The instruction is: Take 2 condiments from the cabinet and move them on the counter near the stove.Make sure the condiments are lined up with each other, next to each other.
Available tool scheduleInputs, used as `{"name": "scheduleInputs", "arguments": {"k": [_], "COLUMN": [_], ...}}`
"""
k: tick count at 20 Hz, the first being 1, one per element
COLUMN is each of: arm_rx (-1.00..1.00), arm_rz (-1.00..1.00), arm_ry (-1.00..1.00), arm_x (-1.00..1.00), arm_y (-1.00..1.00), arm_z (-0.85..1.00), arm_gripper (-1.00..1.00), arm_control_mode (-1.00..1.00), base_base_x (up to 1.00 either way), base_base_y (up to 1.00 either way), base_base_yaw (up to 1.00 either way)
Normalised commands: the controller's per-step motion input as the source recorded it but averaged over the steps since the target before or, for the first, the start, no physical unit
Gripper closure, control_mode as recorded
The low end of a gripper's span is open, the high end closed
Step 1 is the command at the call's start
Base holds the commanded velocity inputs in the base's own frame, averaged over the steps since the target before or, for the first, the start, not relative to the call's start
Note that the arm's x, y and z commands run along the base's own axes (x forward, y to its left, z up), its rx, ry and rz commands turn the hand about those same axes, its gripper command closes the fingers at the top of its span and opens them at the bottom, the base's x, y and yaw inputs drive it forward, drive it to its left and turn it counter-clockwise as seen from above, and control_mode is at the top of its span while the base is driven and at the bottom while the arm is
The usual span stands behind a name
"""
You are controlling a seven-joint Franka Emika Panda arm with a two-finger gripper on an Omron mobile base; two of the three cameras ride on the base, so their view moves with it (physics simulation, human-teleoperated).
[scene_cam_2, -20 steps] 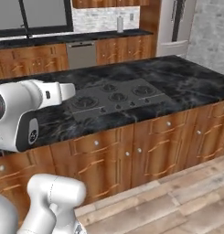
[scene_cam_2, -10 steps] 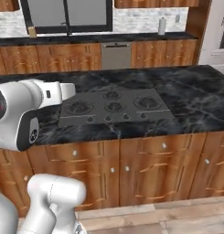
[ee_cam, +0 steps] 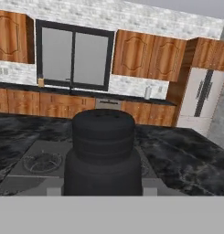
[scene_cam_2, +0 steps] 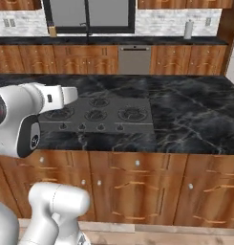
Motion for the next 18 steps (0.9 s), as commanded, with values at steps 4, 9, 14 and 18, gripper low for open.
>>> {"name": "scheduleInputs", "arguments": {"k": [4, 9, 14, 18], "arm_rx": [0.00, 0.00, 0.00, 0.00], "arm_rz": [0.00, 0.00, 0.00, 0.00], "arm_ry": [0.00, 0.00, 0.00, 0.00], "arm_x": [0.00, 0.00, 0.00, 0.00], "arm_y": [0.00, 0.00, 0.00, 0.00], "arm_z": [0.00, 0.00, 0.00, 0.00], "arm_gripper": [1.00, 1.00, 1.00, 1.00], "arm_control_mode": [1.00, 1.00, 1.00, 1.00], "base_base_x": [0.56, 0.91, 0.85, 0.71], "base_base_y": [-0.87, -0.58, 0.20, 0.11], "base_base_yaw": [0.08, 0.14, 0.17, 0.13]}}
